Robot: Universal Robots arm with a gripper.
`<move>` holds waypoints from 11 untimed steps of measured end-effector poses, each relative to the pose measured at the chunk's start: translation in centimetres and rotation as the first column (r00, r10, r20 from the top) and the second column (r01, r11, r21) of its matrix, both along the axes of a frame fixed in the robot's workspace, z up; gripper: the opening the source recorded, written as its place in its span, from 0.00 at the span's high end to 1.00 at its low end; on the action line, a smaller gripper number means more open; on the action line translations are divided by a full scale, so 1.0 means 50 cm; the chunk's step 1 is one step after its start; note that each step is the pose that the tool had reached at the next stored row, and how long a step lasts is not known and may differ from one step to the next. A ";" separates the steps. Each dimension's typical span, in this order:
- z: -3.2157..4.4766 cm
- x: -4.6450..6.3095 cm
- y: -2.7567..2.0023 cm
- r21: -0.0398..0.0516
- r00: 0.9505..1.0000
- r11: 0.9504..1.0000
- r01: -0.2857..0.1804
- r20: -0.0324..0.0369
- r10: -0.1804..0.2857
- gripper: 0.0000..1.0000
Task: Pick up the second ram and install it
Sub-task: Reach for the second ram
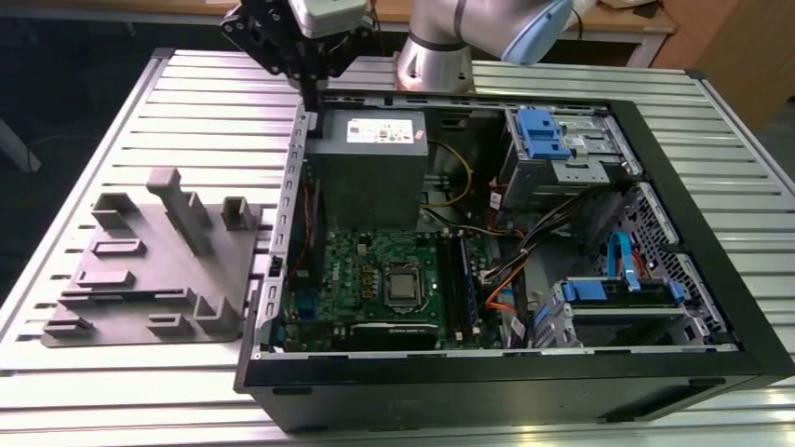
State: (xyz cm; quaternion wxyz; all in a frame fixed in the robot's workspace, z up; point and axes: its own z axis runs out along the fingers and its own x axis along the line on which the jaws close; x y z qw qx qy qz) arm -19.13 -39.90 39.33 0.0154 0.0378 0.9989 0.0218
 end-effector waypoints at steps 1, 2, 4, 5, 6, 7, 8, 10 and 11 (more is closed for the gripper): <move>0.000 -0.004 0.0000 0.000 1.000 1.000 0.000 0.000 0.000 0.93; 0.000 -0.007 0.0000 0.000 1.000 1.000 0.000 0.001 0.000 0.93; 0.000 -0.015 0.0000 0.000 1.000 1.000 0.000 0.001 0.000 0.93; 0.000 -0.019 0.0000 0.000 1.000 1.000 0.000 0.001 0.000 0.93; 0.000 -0.022 0.0000 0.000 1.000 1.000 0.000 0.002 0.000 0.93; 0.000 -0.026 0.0001 0.000 1.000 1.000 0.000 0.002 0.000 0.93; 0.000 -0.030 0.0000 0.000 1.000 1.000 0.000 0.002 0.000 0.93; 0.000 -0.037 0.0000 0.000 1.000 1.000 0.000 0.003 0.000 0.93; 0.000 -0.041 0.0000 0.000 1.000 1.000 0.000 0.003 0.000 0.93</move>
